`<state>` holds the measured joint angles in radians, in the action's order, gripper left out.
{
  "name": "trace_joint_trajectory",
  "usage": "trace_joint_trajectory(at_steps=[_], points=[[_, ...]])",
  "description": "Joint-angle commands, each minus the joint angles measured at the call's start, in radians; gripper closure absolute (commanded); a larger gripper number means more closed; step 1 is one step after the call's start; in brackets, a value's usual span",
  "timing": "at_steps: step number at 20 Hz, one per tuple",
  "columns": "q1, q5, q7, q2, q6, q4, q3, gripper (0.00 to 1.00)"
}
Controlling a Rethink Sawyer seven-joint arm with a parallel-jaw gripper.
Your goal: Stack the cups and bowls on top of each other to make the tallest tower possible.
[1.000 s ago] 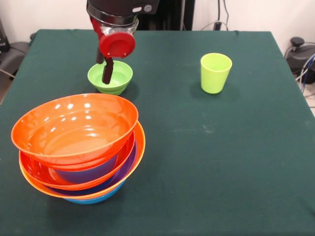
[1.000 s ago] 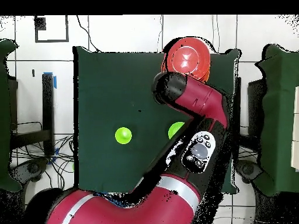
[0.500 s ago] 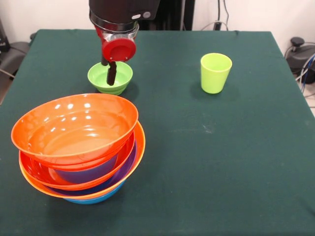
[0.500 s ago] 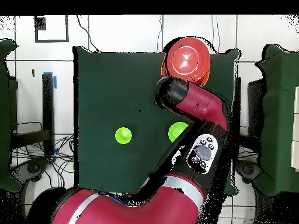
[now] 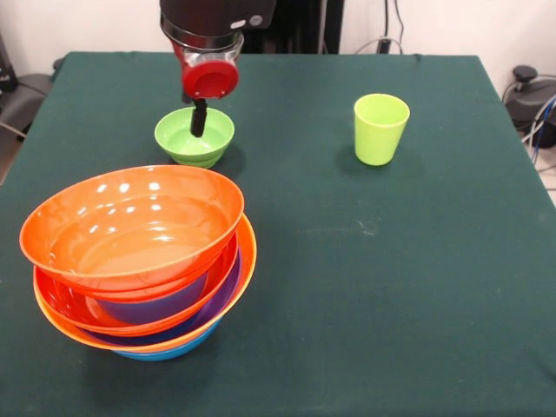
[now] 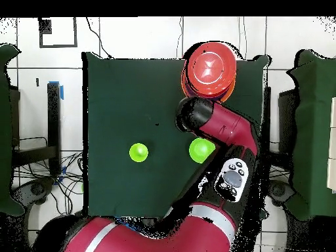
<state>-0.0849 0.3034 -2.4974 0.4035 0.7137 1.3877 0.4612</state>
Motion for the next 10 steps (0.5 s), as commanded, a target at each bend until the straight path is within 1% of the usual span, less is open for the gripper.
trace_joint_trajectory(at_steps=[1,10], points=[[-0.039,-0.079,0.099,-0.021,-0.102,0.096,-0.179,0.0],[-0.087,-0.104,0.072,-0.081,-0.221,0.115,-0.25,0.0]])
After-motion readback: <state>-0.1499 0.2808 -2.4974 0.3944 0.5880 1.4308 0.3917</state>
